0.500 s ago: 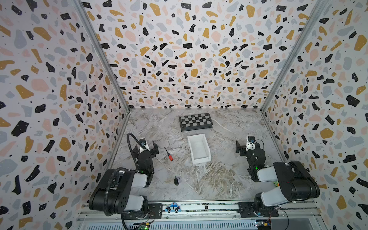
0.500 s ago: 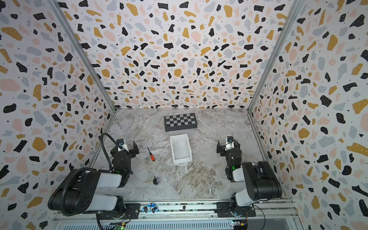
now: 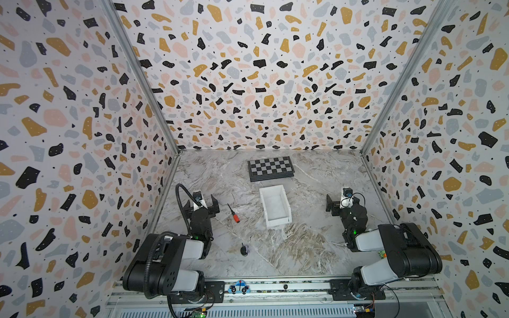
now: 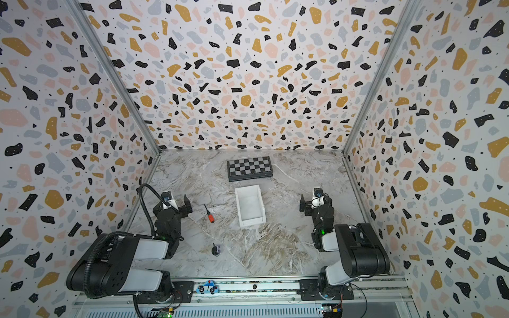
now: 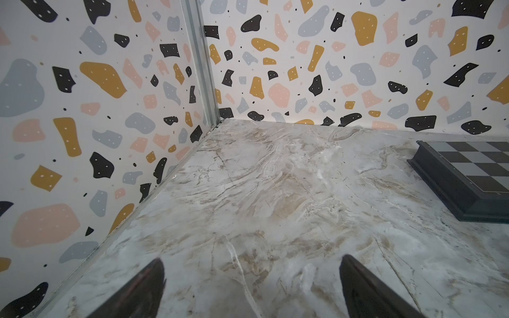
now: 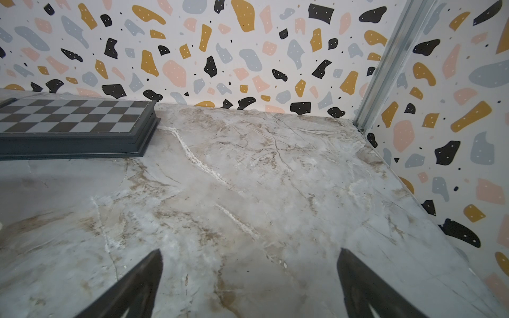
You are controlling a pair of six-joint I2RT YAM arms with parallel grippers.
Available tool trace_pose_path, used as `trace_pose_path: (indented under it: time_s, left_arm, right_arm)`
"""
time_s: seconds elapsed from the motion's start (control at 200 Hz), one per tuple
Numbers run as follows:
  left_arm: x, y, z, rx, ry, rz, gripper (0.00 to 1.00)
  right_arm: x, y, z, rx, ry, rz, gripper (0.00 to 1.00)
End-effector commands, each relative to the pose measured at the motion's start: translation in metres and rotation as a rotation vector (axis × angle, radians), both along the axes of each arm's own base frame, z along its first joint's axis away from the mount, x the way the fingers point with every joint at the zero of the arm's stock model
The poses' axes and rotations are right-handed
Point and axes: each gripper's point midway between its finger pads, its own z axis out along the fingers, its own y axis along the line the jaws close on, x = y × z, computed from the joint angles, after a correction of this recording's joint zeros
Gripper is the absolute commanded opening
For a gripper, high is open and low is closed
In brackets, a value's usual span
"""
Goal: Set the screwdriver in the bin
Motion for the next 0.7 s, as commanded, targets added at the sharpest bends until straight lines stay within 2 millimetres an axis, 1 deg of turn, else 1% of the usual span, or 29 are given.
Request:
trace_pose_path:
  time_s: [0.0,0.696]
  left_arm:
    - [0.0035,0.0005,0.0138,-0.007,-0.05,0.001,1.0]
    - [0.0028,0.0029,0.0146,-0.008,-0.054,0.016,1.0]
  right_arm:
    - [0.005,-0.0012,0.0086,0.011,-0.022,-0.011,0.99]
    - [0.0045,-0.0018,0.0085,0.022,-0.023,-0.007,0.99]
